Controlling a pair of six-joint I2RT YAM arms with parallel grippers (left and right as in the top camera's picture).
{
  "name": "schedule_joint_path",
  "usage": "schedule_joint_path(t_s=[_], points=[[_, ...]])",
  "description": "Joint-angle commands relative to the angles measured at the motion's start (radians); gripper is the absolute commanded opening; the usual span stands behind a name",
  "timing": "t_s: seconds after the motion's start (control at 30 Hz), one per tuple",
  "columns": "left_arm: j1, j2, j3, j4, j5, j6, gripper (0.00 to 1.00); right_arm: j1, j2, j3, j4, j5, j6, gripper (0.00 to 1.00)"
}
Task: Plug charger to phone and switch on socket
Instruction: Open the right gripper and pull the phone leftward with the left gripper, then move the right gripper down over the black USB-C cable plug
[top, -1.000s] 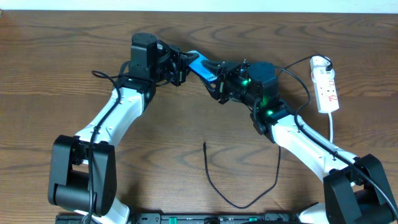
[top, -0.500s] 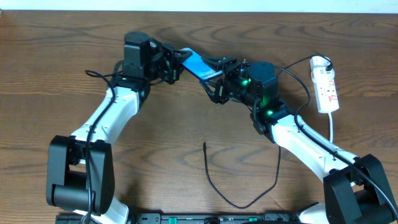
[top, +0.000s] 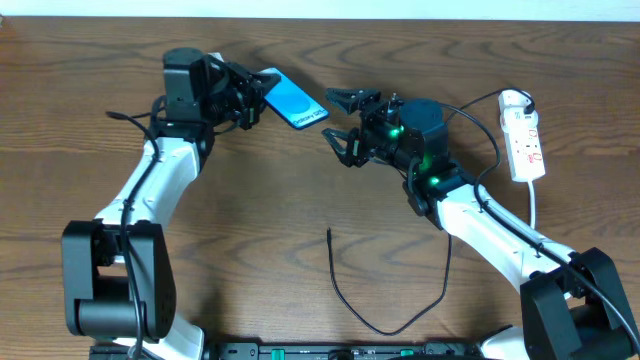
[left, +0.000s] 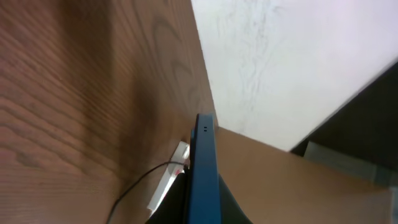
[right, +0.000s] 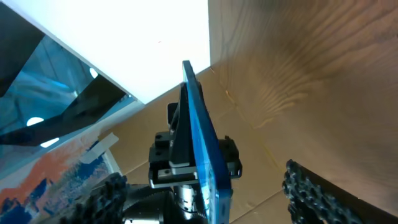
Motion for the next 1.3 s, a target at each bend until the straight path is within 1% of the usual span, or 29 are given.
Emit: schedule_joint_path(t_s=[0.0,0.2,0.33,0.4,0.43,0.47,0.73,0.8,0.9,1.03,1.27], points=[[0.031,-0.024,0.003,0.006,0.103,0.126,0.07,-0.007,-0.008,0.018,0.000,0.001,-0.045,0.80],[0.072,-0.024,0.003,0.006,0.217,0.245,0.07,-0.013,-0.008,0.018,-0.009,0.002,-0.106,0.84],[0.099,-0.024,0.003,0.006,0.307,0.364,0.07,-0.024,-0.008,0.018,-0.016,0.001,-0.183,0.94],[0.113,-0.024,0.003,0.006,0.367,0.451,0.07,-0.028,-0.008,0.018,-0.023,0.001,-0.245,0.99],[0.121,-0.024,0.003,0.007,0.408,0.515,0.07,-0.031,-0.008,0.018,-0.033,0.001,-0.293,0.99],[0.124,-0.024,0.003,0.006,0.431,0.554,0.07,-0.033,-0.008,0.018,-0.043,0.001,-0.329,0.99],[0.129,-0.024,0.003,0.006,0.588,0.817,0.07,-0.033,-0.008,0.018,-0.151,0.001,-0.565,0.99],[0.129,-0.024,0.002,0.006,0.618,0.861,0.07,-0.033,-0.008,0.018,-0.213,0.000,-0.691,0.99],[0.129,-0.024,0.002,0.003,0.644,0.917,0.07,-0.033,-0.008,0.018,-0.256,-0.009,-0.719,0.99],[0.133,-0.024,-0.006,0.002,0.643,0.999,0.07,-0.032,-0.008,0.018,-0.283,-0.038,-0.885,0.99],[0.198,-0.024,-0.013,-0.007,0.640,0.999,0.07,-0.026,-0.008,0.018,-0.403,-0.045,-1.033,0.99]])
